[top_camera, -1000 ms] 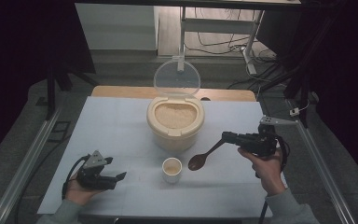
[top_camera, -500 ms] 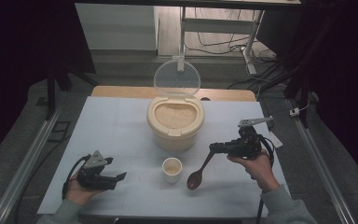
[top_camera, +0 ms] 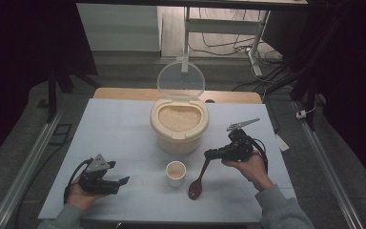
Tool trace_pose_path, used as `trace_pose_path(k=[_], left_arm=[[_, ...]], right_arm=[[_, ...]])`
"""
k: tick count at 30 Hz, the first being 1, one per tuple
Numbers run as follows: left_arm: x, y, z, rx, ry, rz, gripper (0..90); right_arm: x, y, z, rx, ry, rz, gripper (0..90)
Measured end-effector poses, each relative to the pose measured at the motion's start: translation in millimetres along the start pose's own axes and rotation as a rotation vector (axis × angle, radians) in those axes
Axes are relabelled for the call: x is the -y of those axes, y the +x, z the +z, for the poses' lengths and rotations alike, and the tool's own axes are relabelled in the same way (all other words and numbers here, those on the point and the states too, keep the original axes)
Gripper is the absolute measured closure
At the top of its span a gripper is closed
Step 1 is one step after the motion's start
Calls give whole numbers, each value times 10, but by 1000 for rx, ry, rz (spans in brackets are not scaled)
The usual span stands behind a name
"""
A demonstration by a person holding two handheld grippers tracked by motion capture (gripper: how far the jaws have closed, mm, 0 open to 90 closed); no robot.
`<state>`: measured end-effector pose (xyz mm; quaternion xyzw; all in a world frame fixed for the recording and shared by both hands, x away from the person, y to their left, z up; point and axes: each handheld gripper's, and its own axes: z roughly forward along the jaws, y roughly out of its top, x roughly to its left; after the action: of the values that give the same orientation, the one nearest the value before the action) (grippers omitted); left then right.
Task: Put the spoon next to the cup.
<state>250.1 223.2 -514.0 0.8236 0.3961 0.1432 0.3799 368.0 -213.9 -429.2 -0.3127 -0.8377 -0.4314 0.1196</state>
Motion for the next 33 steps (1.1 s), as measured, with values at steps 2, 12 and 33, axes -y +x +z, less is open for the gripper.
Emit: trace_pose_path(k=[2,12,33], left_arm=[[0,1,2,0,0,0,205],[0,-7,11,-1,5,3,205],[3,-6,18,2,8,5,205]], right_arm=[[-7,-22,26,0,-10,1,825],[118,-243,128,56,-88,76,782],[358,-649,459,238,-128,107,620]])
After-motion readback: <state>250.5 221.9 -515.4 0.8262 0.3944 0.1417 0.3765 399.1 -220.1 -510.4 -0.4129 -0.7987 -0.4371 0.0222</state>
